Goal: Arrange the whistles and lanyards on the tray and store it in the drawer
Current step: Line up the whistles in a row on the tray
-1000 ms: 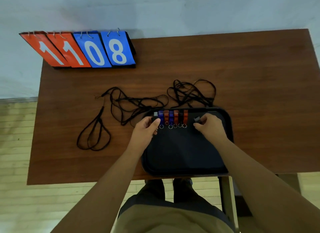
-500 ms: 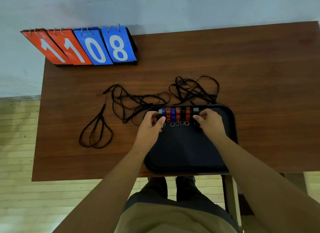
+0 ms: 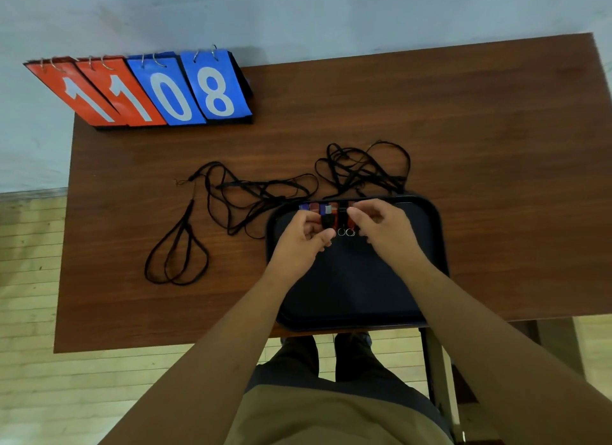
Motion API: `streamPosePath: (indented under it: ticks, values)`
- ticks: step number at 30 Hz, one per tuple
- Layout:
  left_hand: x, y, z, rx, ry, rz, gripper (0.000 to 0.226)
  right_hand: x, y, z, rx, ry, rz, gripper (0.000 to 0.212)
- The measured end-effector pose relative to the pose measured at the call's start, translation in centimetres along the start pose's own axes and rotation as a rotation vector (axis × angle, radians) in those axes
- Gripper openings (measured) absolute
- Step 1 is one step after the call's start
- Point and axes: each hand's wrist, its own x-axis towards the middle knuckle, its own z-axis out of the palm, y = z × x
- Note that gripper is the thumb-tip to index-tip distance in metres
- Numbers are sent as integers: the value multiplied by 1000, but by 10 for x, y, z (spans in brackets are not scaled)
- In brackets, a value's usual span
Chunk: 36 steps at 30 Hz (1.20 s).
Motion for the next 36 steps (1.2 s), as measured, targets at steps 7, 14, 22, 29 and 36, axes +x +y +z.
streamPosePath:
  ticks: [7, 14, 22, 29, 36]
  values:
    - [-3, 7, 10, -10, -57, 23, 18, -13, -7, 3, 98, -97, -21, 19]
    - [0, 4, 3, 117, 53, 13, 17, -10, 11, -11, 121, 28, 107, 21]
    - [17, -21, -14, 467, 317, 32, 20, 16, 48, -44, -119, 201, 212, 23]
    - [22, -36, -8, 477, 307, -43, 49, 27, 46, -22, -258, 177, 164, 22]
    - [26, -33, -9, 447, 284, -36, 48, 28, 42, -8, -219, 137, 129, 21]
